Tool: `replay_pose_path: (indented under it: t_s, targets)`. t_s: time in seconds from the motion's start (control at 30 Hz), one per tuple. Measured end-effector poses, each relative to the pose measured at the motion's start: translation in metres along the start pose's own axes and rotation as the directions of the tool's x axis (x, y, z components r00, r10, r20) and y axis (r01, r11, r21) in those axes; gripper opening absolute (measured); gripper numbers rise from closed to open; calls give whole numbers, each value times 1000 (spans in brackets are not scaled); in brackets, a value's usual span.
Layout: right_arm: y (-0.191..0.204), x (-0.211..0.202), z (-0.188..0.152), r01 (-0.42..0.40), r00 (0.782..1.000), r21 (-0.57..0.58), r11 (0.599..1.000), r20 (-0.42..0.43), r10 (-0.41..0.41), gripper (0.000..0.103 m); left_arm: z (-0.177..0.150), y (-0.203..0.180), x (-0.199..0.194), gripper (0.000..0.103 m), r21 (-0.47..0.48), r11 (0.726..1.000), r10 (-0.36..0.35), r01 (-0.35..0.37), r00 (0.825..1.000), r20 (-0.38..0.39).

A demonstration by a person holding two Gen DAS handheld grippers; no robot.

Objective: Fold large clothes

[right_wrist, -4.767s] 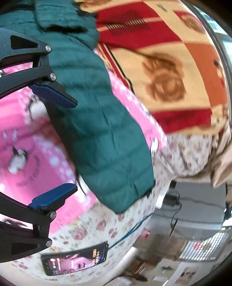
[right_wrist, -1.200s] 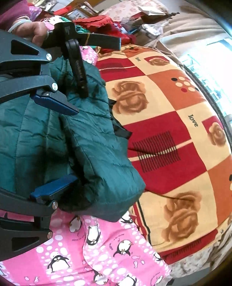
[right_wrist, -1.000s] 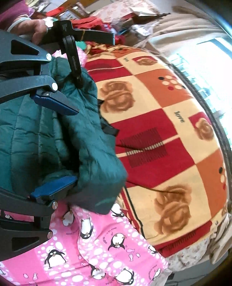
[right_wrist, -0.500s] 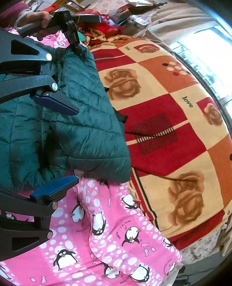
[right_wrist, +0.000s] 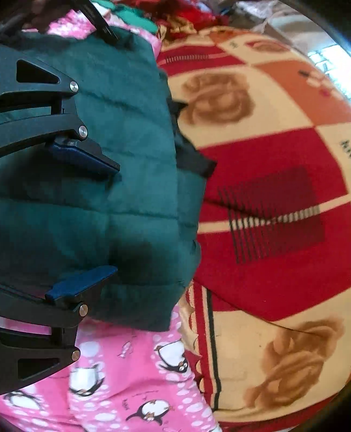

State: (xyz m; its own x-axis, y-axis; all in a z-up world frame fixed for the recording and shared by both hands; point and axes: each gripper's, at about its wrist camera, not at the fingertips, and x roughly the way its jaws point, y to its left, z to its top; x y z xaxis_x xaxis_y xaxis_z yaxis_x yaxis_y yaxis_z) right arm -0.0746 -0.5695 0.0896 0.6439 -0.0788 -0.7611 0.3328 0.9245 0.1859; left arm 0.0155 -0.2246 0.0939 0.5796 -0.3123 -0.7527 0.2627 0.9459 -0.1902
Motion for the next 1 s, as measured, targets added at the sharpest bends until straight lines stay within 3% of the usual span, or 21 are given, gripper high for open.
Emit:
replay_pose_path:
  t_s: [0.23, 0.33, 0.47, 0.57, 0.7, 0.8, 0.93, 1.0]
  targets:
    - [5, 11, 5, 55, 998, -31, 998, 4, -55, 68, -1, 2, 8, 40, 3, 1000, -18, 18, 1000, -21]
    - [1, -18, 1, 25, 999, -5, 1000, 35, -25, 68, 0, 8, 1, 47, -6, 999, -45, 45, 998, -39]
    - [8, -59, -15, -36, 997, -37, 999, 70, 39, 68, 1, 17, -20, 64, -15, 998, -54, 54, 999, 0]
    - [24, -77, -33, -58, 995, -93, 994, 77, 65, 68, 3, 19, -39, 67, -19, 999, -49, 51, 997, 62]
    - [48, -67, -46, -85, 995, -138, 987, 40, 92, 68, 4, 11, -44, 73, -30, 998, -57, 61, 993, 106]
    - [68, -42, -54, -31, 999, -171, 985, 18, 34, 68, 3, -2, -28, 73, -2, 999, -37, 38, 997, 68]
    - [71, -16, -63, -8, 1000, -177, 984, -16, 5, 68, -6, -7, 4, 73, 18, 998, 56, -56, 998, -28]
    - [70, -15, -61, -9, 1000, -177, 984, -24, 5, 68, -12, -4, 7, 73, -1, 999, 49, -49, 999, -21]
